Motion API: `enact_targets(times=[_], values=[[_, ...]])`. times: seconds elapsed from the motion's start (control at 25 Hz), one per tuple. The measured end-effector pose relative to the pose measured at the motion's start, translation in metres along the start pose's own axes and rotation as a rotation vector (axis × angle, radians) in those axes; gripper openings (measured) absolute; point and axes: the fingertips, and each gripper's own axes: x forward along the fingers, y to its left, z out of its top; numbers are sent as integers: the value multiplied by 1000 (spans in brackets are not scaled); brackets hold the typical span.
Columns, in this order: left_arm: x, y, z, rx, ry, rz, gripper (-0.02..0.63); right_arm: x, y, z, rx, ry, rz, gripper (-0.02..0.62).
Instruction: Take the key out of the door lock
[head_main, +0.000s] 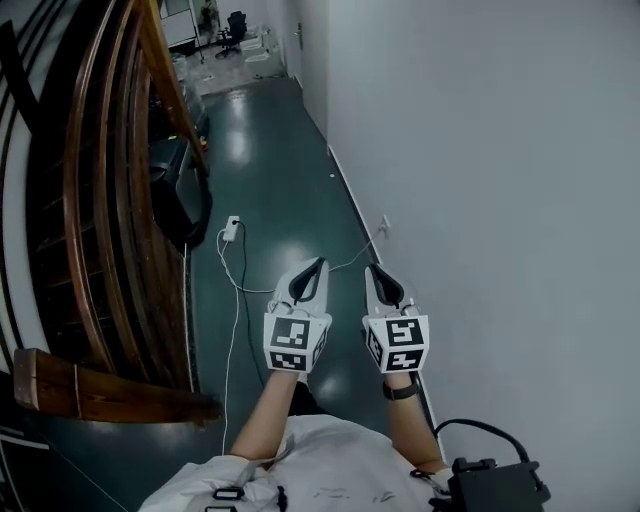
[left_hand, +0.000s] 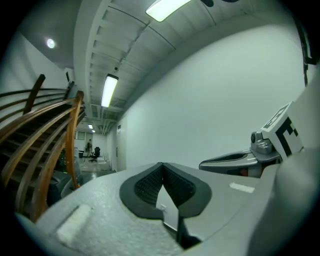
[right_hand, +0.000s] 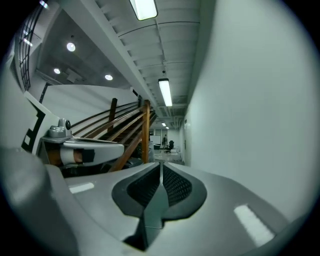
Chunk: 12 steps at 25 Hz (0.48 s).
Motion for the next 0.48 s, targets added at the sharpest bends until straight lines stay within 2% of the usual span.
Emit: enact_targets(times=[0.28, 0.48], values=[[14, 102, -4, -10, 6, 130, 0, 92, 42, 18, -21, 1, 115, 5], [39, 181, 12, -23, -17, 171, 0, 173, 72, 48, -45, -19, 167, 0]])
